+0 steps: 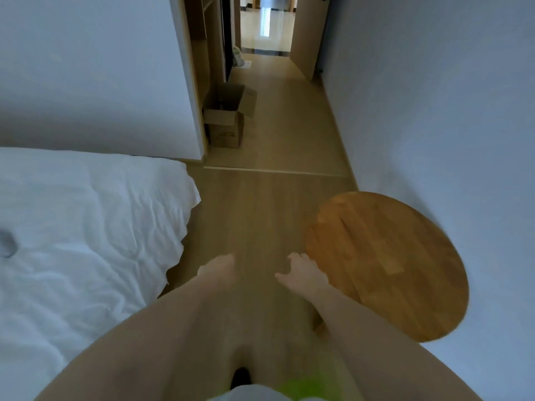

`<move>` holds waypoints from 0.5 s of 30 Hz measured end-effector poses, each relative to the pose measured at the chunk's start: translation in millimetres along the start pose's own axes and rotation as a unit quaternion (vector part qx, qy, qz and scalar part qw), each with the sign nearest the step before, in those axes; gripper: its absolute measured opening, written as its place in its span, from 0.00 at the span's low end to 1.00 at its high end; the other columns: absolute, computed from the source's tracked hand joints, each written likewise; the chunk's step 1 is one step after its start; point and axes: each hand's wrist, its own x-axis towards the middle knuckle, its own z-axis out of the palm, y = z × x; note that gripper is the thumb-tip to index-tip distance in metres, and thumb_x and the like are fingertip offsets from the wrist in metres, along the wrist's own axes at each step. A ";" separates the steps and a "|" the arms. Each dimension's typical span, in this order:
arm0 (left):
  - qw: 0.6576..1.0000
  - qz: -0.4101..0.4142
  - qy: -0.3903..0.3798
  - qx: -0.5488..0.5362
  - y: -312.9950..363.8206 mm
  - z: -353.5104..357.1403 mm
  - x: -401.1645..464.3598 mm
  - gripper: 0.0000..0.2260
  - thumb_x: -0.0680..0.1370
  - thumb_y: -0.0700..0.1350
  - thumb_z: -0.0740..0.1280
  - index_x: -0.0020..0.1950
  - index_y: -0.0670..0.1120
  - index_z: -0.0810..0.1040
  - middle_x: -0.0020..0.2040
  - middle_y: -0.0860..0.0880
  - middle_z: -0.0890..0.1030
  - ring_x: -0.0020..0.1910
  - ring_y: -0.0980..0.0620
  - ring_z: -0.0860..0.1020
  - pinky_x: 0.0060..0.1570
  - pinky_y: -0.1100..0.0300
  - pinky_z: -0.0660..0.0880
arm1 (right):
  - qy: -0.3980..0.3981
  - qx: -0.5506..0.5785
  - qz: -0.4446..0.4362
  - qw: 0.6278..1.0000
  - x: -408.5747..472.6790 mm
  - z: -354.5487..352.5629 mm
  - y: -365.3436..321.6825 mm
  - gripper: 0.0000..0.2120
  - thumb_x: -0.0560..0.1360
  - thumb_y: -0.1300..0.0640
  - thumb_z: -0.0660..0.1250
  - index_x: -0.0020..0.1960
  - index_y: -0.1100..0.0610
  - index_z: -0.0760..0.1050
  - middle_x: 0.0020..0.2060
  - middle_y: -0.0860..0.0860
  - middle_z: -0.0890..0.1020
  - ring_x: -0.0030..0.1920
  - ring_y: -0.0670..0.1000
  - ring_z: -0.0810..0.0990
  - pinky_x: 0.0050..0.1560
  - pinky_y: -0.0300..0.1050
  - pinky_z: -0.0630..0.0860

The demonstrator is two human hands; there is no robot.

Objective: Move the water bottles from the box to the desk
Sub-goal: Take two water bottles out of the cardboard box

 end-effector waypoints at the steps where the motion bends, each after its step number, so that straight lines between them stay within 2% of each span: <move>1: 1.000 0.005 -0.006 0.005 1.0 -13.7 17.3 0.13 0.79 0.48 0.62 0.62 0.47 0.72 0.55 0.49 0.76 0.53 0.50 0.77 0.58 0.53 0.75 | -0.001 0.004 0.005 1.000 17.9 -9.8 -6.8 0.27 0.77 0.42 0.63 0.70 0.55 0.65 0.64 0.53 0.70 0.64 0.56 0.70 0.60 0.55 0.72; 4: 1.000 0.015 -0.016 0.011 4.7 -46.2 66.8 0.12 0.79 0.48 0.62 0.61 0.47 0.72 0.54 0.49 0.77 0.53 0.50 0.77 0.57 0.53 0.75 | 0.001 0.013 0.012 1.000 70.8 -34.9 -20.6 0.26 0.77 0.42 0.63 0.69 0.55 0.66 0.63 0.53 0.71 0.63 0.55 0.71 0.60 0.54 0.73; 10: 1.000 -0.001 -0.027 0.002 12.5 -114.4 198.6 0.08 0.80 0.46 0.61 0.57 0.46 0.74 0.50 0.50 0.76 0.49 0.52 0.76 0.50 0.60 0.73 | -0.011 0.009 0.012 1.000 213.7 -85.6 -44.9 0.28 0.77 0.41 0.62 0.71 0.55 0.64 0.65 0.53 0.70 0.65 0.56 0.69 0.60 0.56 0.74; 15: 1.000 -0.012 -0.015 0.001 40.6 -199.9 309.9 0.14 0.79 0.47 0.62 0.62 0.43 0.71 0.56 0.46 0.77 0.54 0.48 0.77 0.57 0.52 0.76 | -0.018 0.012 0.009 1.000 343.8 -153.9 -69.6 0.29 0.76 0.40 0.63 0.72 0.54 0.65 0.66 0.53 0.70 0.65 0.55 0.70 0.61 0.56 0.73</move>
